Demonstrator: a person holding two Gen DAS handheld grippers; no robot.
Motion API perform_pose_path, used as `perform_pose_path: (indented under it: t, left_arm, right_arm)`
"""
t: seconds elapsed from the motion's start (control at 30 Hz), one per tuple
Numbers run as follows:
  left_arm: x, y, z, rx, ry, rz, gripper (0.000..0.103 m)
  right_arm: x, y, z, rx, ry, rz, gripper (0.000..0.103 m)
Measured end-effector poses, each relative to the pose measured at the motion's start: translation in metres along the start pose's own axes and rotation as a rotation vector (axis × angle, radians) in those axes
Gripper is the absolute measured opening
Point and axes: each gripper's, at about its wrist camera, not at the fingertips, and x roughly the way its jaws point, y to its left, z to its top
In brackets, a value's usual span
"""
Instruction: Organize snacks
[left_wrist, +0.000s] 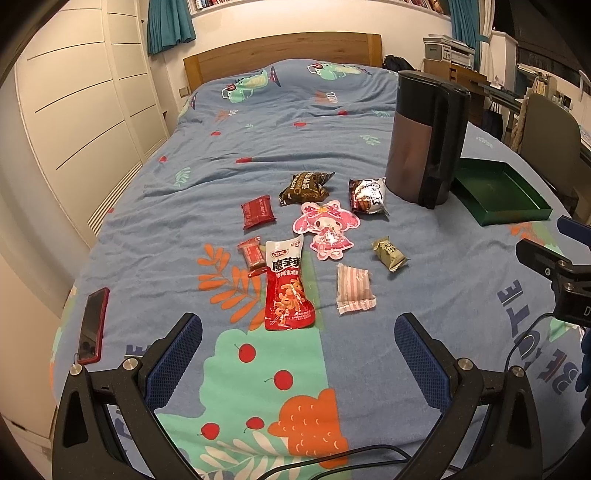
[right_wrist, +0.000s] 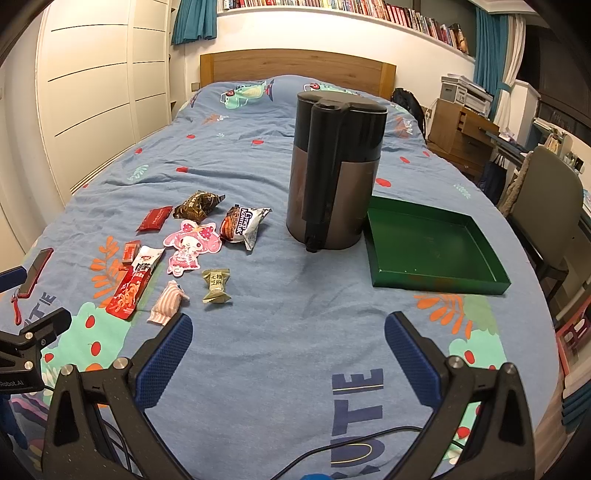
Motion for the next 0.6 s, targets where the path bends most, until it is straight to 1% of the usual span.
perform_pose_path:
  t: [0.27, 0.37, 0.5, 0.6]
  left_arm:
    - [0.005, 0.003, -0.002, -0.009, 0.013, -0.008, 0.102]
    - [0.008, 0.006, -0.002, -0.017, 0.030, -0.019, 0.102]
    - [0.013, 0.017, -0.001, -0.039, 0.053, -0.046, 0.102]
    - [0.021, 0.033, -0.002, -0.075, 0.065, -0.037, 0.102]
  right_arm:
    - [0.003, 0.000, -0.002, -0.001, 0.004, 0.007, 0.103]
    - [0.007, 0.002, -0.005, 0.000, 0.013, 0.019, 0.103]
    - [0.013, 0.004, -0.005, -0.002, 0.027, 0.032, 0.103]
    - [0.021, 0.007, -0.006, -0.002, 0.047, 0.044, 0.103]
